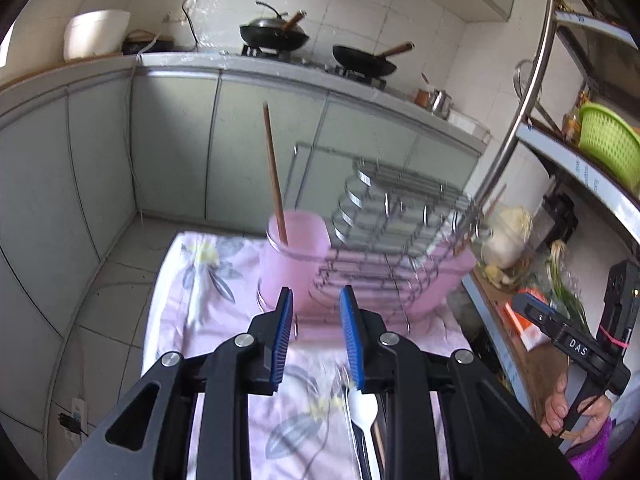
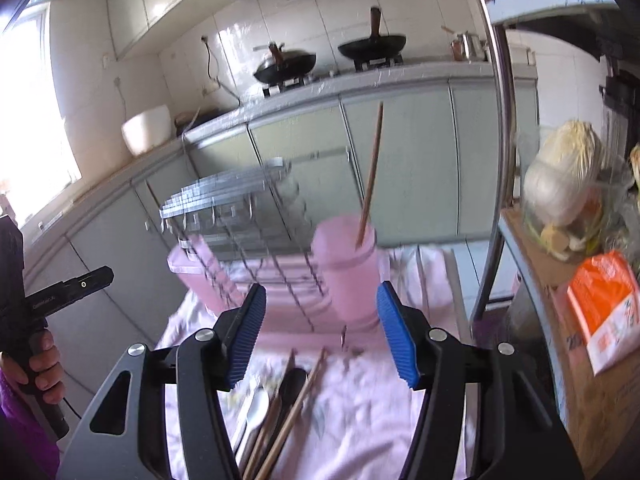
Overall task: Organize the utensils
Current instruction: 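Grasp the clear plastic fork with the left tool while the right tool grasps a chopstick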
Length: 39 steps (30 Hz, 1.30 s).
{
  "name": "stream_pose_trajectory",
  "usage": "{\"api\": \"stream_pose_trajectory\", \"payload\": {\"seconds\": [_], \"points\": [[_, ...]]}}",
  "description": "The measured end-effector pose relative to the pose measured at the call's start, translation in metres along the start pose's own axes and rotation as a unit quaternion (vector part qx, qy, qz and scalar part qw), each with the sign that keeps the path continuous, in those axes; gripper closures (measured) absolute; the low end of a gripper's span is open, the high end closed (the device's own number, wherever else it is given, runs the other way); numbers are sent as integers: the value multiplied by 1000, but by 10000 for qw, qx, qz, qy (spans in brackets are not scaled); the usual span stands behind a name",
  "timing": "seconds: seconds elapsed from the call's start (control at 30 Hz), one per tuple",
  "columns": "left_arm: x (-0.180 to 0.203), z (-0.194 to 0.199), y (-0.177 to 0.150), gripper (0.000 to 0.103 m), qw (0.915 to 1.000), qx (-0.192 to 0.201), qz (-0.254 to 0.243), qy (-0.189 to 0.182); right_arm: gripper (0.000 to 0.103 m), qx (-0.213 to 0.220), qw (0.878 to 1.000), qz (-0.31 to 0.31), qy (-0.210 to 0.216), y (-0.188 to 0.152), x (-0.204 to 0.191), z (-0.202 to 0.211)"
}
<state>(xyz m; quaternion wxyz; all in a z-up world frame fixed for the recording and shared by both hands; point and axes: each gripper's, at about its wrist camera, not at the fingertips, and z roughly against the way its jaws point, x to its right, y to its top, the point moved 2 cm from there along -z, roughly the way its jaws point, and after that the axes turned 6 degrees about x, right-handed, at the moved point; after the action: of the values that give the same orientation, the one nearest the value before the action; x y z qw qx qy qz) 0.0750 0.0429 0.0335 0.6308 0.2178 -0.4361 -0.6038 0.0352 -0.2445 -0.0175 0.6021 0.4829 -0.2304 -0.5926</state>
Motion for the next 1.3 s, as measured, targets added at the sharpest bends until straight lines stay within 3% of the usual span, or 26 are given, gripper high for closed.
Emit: {"api": "stream_pose_trajectory", "payload": {"seconds": [0.3,0.57,0.73,0.97,1.03,1.1,1.3], "points": [[7,-51,-62,80,9941,-1061,-56,-227,45,-672,9976,-180,-16,-50,11,-23],[12,-113,-101,80,9729,-2201,405,-575,45,-1241,9910,-487,148,-82,19,-47],[12,-154,-109,80,9631,-2616,538,-332,49,-1496,9856,-741,273,-95,25,-56],[19,-189,-116,80,9584,-2830,379,-1,57,-1735,9787,-1016,405,-104,32,-66],[18,-191,-117,81,9595,-2789,393,28,59,-1792,9772,-1044,443,-105,32,-70],[15,-189,-114,88,9613,-2720,440,6,60,-1853,9757,-1057,493,-106,30,-74],[-6,-175,-106,89,9671,-2481,556,19,63,-2033,9707,-1108,635,-105,22,-92]]}}
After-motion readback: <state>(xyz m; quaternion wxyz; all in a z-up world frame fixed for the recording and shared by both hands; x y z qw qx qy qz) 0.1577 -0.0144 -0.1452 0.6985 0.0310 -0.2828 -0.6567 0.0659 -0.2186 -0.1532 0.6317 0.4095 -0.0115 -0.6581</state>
